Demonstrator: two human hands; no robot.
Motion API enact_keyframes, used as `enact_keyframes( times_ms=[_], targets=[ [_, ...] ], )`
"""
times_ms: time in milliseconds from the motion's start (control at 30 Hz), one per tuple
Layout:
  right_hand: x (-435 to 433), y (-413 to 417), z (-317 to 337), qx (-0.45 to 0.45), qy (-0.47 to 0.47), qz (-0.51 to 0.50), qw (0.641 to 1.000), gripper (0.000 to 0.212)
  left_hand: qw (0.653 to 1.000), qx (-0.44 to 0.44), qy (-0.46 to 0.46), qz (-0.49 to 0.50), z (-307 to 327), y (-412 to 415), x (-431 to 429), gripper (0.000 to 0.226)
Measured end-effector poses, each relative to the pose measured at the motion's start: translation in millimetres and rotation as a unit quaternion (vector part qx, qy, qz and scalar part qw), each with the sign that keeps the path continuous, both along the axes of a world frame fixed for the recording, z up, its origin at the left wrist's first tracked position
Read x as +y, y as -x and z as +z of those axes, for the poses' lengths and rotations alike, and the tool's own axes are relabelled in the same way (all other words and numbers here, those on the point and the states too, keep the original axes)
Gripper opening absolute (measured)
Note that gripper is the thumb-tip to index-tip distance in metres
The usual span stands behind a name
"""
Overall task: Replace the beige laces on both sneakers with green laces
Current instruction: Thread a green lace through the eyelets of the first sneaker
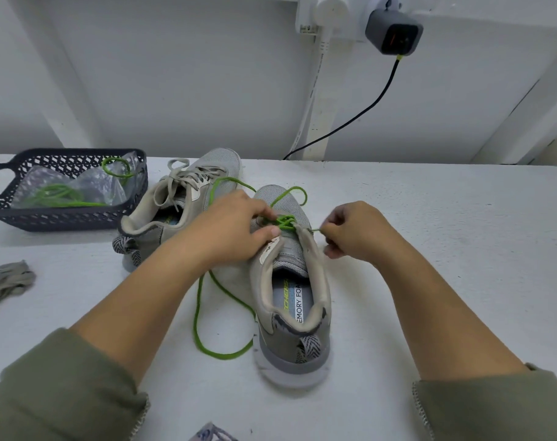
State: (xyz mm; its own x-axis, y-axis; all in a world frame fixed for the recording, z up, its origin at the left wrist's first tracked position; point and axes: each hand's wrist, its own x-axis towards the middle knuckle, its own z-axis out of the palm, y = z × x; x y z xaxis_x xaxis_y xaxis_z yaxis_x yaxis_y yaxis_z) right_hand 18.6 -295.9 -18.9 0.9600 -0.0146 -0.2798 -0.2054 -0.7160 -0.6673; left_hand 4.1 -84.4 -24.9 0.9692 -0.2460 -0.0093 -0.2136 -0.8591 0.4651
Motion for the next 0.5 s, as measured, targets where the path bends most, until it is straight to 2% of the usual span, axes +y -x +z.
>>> enact_keyframes(
  times_ms=[100, 167, 233, 267, 333, 400, 467, 500],
  targets=[
    [-3, 6, 5, 0.067, 0.233, -0.002, 0.97, 0.019, 1.0, -0.006, -0.009, -0.001, 4, 3, 2, 0.029],
    [4, 9, 7, 0.066, 0.313, 0.03, 0.947, 0.003, 1.0, -0.023, 0.0, 0.005, 6, 6, 0, 0.028],
    [9, 7, 2, -0.047, 0.285, 0.086, 0.954, 0.039, 0.999, -0.033, 0.002, 0.01, 5, 6, -1, 0.034],
    [12, 7, 2, -0.113, 0.269, 0.131, 0.948, 0.042, 0.999, -0.031, 0.004, 0.01, 5, 6, -1, 0.037],
    [20, 9, 2, -0.184, 0.228, 0.213, 0.932, 0.026, 1.0, -0.019, 0.006, 0.007, 5, 6, 1, 0.042],
    [19, 6, -4, -0.164, 0.226, 0.191, 0.941, 0.015, 1.0, -0.002, -0.001, -0.003, 7, 6, 3, 0.048],
    [12, 4, -2, -0.069, 0.293, 0.098, 0.949, 0.01, 1.0, 0.005, -0.006, -0.011, 8, 7, 5, 0.053],
    [9, 5, 1, -0.019, 0.334, 0.064, 0.94, 0.01, 1.0, 0.001, -0.006, -0.01, 8, 7, 6, 0.055]
  ],
)
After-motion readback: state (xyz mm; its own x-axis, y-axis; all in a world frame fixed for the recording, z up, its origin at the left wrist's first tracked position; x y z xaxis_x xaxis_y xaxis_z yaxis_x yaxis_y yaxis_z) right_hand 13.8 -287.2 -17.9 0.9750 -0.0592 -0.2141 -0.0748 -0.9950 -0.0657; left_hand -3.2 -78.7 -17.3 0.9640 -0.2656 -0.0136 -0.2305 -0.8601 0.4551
